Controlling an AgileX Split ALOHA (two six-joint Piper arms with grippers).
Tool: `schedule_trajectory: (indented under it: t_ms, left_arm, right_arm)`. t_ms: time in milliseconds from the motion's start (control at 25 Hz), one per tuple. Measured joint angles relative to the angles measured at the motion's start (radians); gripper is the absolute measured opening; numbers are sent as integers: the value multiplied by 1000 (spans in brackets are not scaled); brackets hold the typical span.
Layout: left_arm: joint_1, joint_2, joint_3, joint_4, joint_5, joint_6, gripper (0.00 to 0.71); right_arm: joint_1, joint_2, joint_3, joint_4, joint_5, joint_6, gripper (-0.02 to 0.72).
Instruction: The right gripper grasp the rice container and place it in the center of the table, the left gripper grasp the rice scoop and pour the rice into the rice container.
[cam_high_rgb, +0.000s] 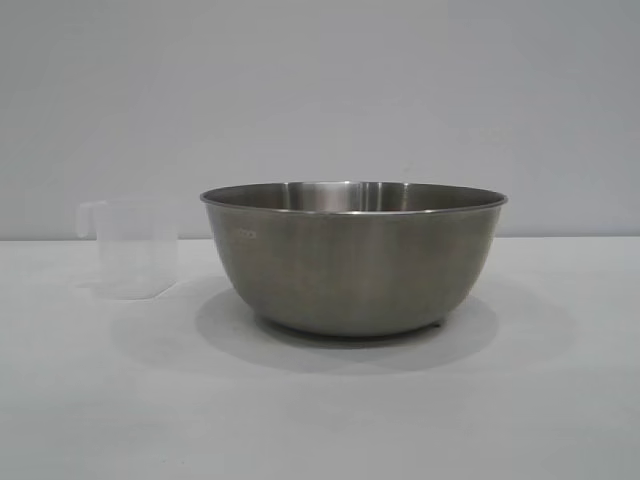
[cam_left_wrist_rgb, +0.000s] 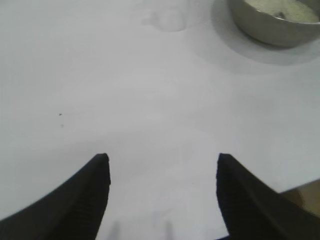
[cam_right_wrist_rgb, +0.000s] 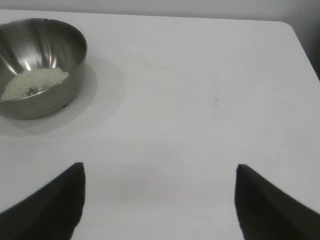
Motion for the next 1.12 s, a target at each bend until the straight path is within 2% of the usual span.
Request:
schedule_trajectory:
  t_ms: [80,360,1120]
  left_arm:
    - [18,-2,0,-2,0,0,386]
    - [18,-2,0,-2,0,0,386]
    - [14,-2,0,-2,0,0,386]
  right_arm:
    - [0,0,0,0,0,0,549]
    - [41,0,0,0,0,0,549]
    - [43,0,0,0,0,0,549]
